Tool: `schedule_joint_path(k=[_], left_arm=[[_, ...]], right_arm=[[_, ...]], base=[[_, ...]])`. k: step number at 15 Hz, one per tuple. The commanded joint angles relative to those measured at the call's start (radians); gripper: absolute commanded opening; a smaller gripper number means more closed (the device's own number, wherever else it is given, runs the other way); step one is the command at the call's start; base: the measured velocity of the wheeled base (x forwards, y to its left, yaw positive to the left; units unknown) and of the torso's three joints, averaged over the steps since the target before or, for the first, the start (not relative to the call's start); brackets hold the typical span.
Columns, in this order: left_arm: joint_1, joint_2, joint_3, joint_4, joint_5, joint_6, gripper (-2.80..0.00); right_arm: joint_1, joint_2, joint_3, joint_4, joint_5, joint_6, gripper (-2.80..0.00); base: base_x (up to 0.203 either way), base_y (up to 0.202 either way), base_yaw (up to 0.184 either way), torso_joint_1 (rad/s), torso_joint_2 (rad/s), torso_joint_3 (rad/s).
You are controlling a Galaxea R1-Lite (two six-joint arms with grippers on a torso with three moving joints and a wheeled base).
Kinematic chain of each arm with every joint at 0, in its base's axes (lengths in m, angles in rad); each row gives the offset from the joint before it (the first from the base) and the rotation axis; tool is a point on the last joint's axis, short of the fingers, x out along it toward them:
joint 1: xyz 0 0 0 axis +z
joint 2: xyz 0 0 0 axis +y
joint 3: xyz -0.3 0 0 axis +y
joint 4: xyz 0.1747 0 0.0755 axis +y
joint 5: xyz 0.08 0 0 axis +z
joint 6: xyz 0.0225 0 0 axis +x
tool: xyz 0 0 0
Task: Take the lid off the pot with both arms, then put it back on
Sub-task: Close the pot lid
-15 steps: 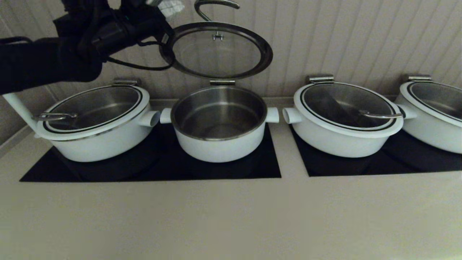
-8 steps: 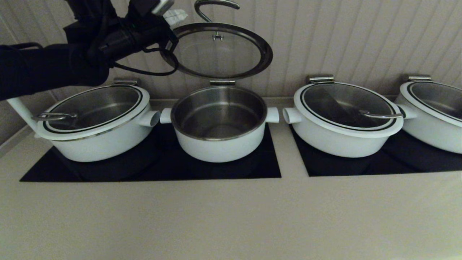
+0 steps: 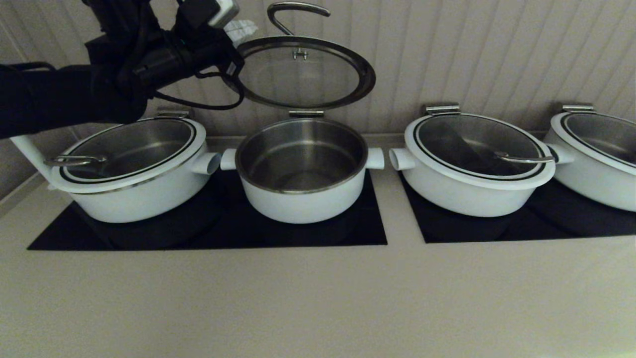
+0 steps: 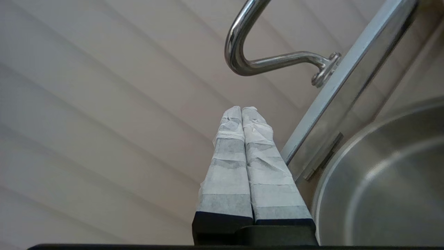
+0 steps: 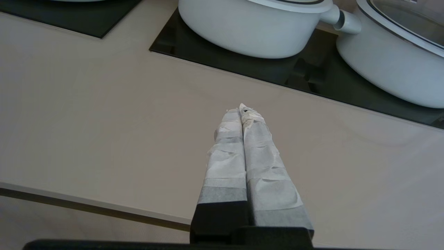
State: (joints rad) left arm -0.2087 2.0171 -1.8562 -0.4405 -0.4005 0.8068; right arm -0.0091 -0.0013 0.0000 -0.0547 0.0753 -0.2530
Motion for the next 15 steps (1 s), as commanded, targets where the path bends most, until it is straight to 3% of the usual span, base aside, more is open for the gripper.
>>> schedule_joint_path(k=[1, 15], left_arm=[[0.000, -0.025, 0.041, -0.007, -0.004, 0.008, -2.80], [0.000, -0.143, 0.288, -0.050, -0.009, 0.023, -2.80]], right_arm=[[0.000, 0.001, 0.000, -0.001, 0.000, -0.001, -2.80], [0.000, 0.001, 0.000, -0.001, 0.001, 0.000, -2.80]], base=[[0.000, 0.000, 0.000, 0.000, 0.00, 0.000], [0.000, 0.000, 0.000, 0.000, 0.00, 0.000]])
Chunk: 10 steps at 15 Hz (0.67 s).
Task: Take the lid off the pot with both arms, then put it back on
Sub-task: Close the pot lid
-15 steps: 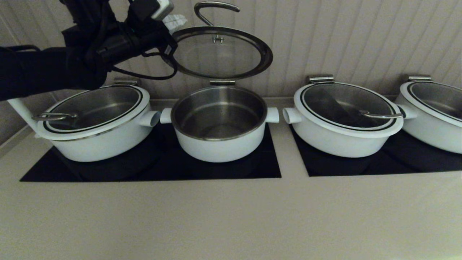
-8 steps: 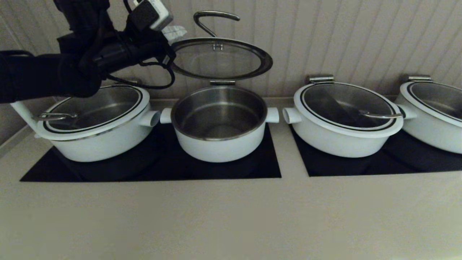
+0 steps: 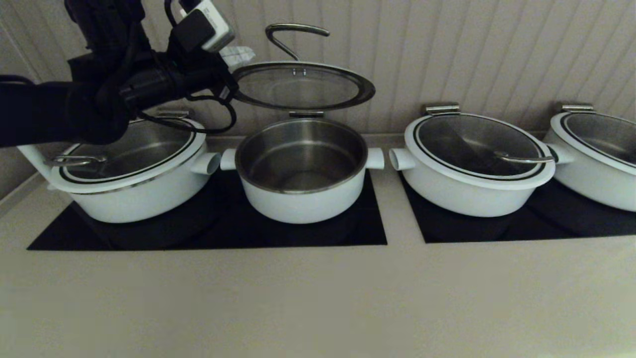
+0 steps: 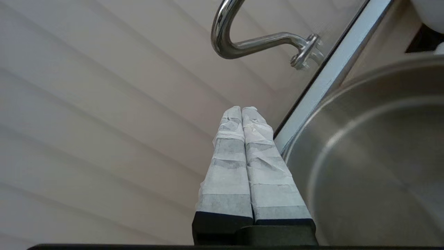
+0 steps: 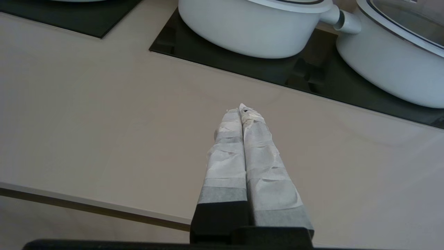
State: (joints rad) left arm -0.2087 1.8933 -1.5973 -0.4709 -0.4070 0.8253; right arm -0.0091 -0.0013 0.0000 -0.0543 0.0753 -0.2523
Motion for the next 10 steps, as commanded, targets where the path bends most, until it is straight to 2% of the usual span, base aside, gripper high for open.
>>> schedule_joint_path(k=[1, 10], left_arm=[[0.000, -0.025, 0.055, -0.042, -0.003, 0.004, -2.80], [0.000, -0.070, 0.181, -0.076, -0.003, 0.006, -2.80]], right_arm=[[0.000, 0.001, 0.000, -0.001, 0.000, -0.002, -2.80], [0.000, 0.001, 0.000, -0.001, 0.000, -0.002, -2.80]], base=[[0.000, 0.000, 0.000, 0.000, 0.00, 0.000], [0.000, 0.000, 0.000, 0.000, 0.00, 0.000]])
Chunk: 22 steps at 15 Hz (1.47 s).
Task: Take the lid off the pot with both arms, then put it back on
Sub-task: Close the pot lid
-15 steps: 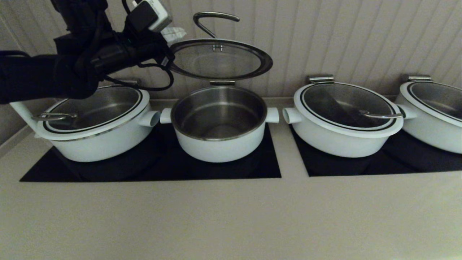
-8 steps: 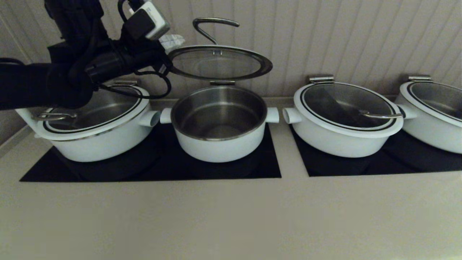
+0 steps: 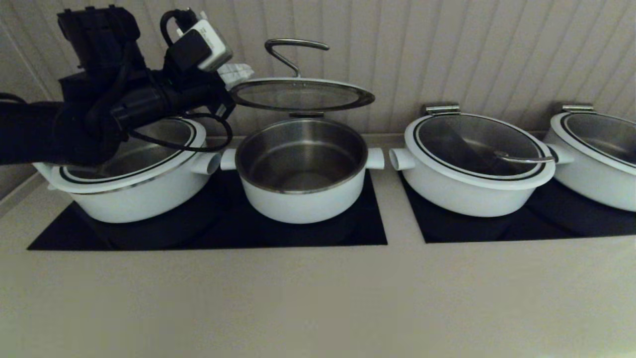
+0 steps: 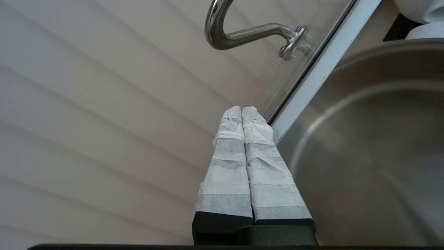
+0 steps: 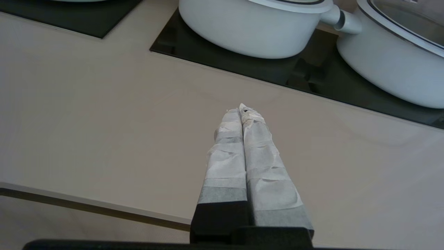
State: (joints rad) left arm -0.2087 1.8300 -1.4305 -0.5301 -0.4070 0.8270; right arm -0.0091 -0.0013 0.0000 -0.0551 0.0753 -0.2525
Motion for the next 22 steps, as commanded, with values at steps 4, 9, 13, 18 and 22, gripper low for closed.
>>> schedule_joint_path(k=[4, 9, 13, 18, 22], left_arm=[[-0.001, -0.022, 0.089, -0.068, -0.001, 0.004, -2.80], [0.000, -0.043, 0.158, -0.086, 0.000, 0.004, -2.80], [0.000, -0.054, 0.229, -0.136, 0.002, 0.004, -2.80], [-0.001, -0.057, 0.279, -0.170, 0.004, 0.004, -2.80], [0.000, -0.075, 0.331, -0.171, 0.004, 0.004, -2.80]], right_arm=[[0.000, 0.001, 0.000, 0.000, 0.001, -0.002, -2.80], [0.000, 0.001, 0.000, 0.000, 0.001, -0.001, -2.80], [0.000, 0.001, 0.000, 0.000, 0.000, -0.002, -2.80], [0.000, 0.001, 0.000, 0.000, 0.000, -0.001, -2.80], [0.000, 0.001, 0.000, 0.000, 0.001, -0.001, -2.80]], base=[[0.000, 0.000, 0.000, 0.000, 0.00, 0.000], [0.000, 0.000, 0.000, 0.000, 0.00, 0.000], [0.000, 0.000, 0.000, 0.000, 0.00, 0.000], [0.000, 0.000, 0.000, 0.000, 0.00, 0.000], [0.000, 0.000, 0.000, 0.000, 0.00, 0.000]])
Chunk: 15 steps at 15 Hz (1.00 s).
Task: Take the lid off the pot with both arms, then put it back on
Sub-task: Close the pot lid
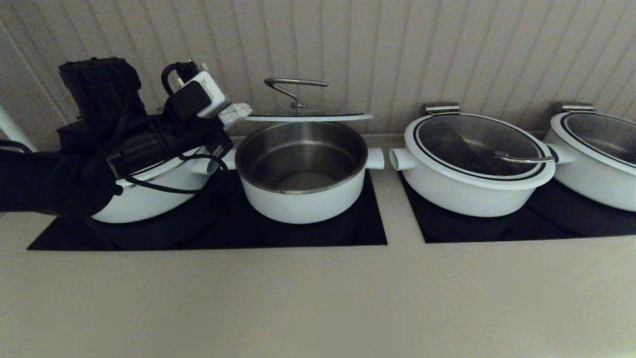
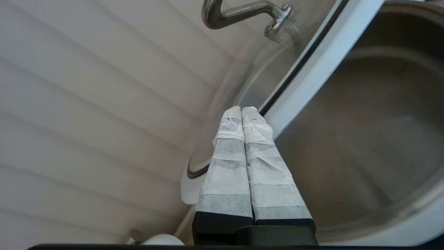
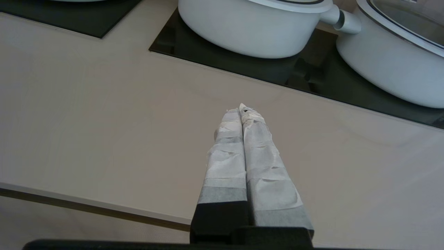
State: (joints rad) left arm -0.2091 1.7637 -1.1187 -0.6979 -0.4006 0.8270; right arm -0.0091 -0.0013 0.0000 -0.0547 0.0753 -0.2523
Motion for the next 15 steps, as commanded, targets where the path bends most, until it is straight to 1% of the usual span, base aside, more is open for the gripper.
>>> schedule_joint_path(k=[1, 7, 15], left_arm=[[0.001, -0.013, 0.033, -0.005, -0.001, 0.004, -2.80], [0.001, -0.018, 0.109, -0.061, -0.001, 0.004, -2.80], [0.001, -0.003, 0.126, -0.069, -0.001, 0.006, -2.80]], right_arm=[[0.000, 0.001, 0.000, -0.001, 0.000, -0.002, -2.80], [0.000, 0.001, 0.000, -0.001, 0.000, -0.001, -2.80], [0.000, 0.001, 0.000, -0.001, 0.000, -0.002, -2.80]], base=[[0.000, 0.000, 0.000, 0.000, 0.00, 0.000], [0.000, 0.000, 0.000, 0.000, 0.00, 0.000], [0.000, 0.000, 0.000, 0.000, 0.00, 0.000]])
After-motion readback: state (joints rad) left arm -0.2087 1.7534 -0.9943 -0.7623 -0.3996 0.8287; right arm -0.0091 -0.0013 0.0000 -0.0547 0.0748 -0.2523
